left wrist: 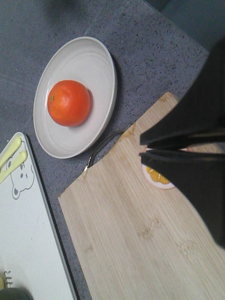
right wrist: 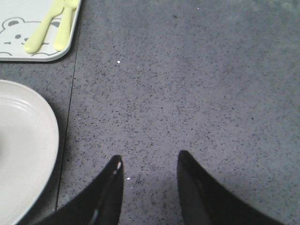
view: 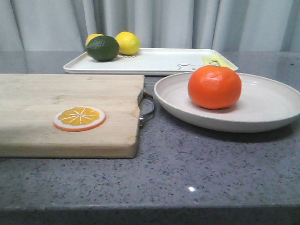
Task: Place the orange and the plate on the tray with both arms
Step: 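Move the right gripper down to the plate rim farthest from the board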
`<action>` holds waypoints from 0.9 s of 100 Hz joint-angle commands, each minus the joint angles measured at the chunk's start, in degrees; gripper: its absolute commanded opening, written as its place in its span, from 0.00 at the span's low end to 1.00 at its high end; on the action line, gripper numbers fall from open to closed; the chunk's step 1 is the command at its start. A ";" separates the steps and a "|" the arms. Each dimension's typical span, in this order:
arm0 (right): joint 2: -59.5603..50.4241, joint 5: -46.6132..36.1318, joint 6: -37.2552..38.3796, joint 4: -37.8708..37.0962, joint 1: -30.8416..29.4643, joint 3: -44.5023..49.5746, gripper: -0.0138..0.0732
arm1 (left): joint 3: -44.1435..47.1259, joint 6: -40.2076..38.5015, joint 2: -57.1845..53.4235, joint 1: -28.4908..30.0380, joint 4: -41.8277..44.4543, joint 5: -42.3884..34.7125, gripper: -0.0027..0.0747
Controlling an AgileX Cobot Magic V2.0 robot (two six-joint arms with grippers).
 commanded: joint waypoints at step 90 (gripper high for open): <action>35.70 11.93 -0.46 6.07 11.83 -22.21 0.53 | -1.52 -0.48 -0.29 0.08 -0.26 -3.84 0.02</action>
